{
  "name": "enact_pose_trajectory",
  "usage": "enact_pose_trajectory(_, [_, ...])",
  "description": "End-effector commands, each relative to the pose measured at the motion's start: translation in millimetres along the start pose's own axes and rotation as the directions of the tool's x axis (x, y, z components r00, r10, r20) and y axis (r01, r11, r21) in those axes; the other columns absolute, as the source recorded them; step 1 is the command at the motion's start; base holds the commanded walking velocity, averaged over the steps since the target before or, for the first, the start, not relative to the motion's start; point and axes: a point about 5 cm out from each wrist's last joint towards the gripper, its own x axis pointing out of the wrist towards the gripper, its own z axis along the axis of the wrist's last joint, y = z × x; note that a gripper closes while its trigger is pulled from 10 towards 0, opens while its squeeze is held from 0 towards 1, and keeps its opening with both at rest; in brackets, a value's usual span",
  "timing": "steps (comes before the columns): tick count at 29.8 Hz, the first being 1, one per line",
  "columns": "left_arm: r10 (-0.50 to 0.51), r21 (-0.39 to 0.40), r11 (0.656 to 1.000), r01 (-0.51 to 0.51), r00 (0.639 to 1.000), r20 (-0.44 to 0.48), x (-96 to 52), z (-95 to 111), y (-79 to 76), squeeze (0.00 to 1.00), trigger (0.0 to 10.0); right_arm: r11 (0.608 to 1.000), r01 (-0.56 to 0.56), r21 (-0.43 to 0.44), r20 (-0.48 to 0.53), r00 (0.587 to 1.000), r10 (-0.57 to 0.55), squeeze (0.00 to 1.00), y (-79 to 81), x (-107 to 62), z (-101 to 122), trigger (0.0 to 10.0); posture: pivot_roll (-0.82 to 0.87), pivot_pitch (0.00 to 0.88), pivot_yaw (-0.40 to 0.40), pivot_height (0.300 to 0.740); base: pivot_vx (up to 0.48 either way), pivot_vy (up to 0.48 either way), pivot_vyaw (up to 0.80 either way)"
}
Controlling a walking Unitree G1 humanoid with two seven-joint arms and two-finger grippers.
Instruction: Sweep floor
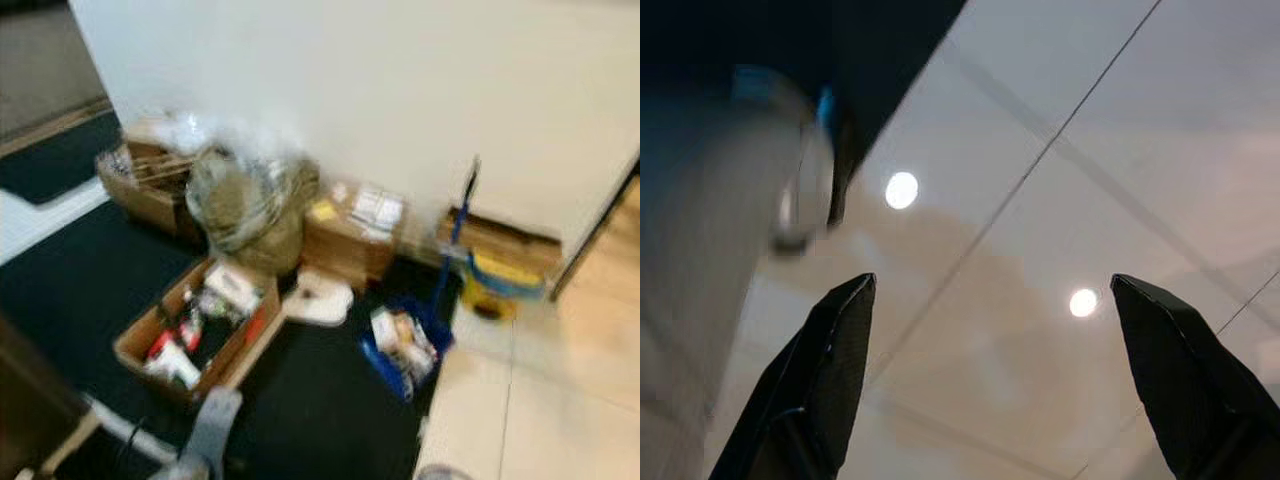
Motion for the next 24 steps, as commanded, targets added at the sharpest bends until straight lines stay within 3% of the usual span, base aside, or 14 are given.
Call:
enact_pose_trajectory(1, [0.007, 0.001, 1.000, -0.007, 0.998, -0.061, -2.2, -17.0, 4.3, 0.00, 10.0, 1.000, -0.014, -0.001, 0.005, 1.000, 0.014, 0.00, 6.3, 0.2, 0.7, 10.0, -0.01, 0.000, 0.004, 0.740, 0.401, 0.000, -0.78])
enact_pose_trajectory(19, [-0.004, 0.001, 1.000, 0.004, 0.998, -0.059, -2.2, -17.0, 3.4, 0.00, 10.0, 0.998, 0.006, 0.063, 0.002, 1.000, -0.007, 0.00, 5.8, 0.3, -0.9, 10.0, -0.01, 0.000, 0.006, 0.740, 0.388, 0.000, -0.78])
enact_pose_trajectory(24, [0.003, -0.018, 1.000, -0.004, 0.998, -0.061, -2.3, -17.5, 3.5, 0.00, 10.0, 0.996, 0.007, 0.085, 0.036, 0.999, -0.010, 0.00, 5.8, 0.2, 1.5, 10.0, -0.01, 0.000, 0.006, 0.740, 0.000, 0.000, -0.47])
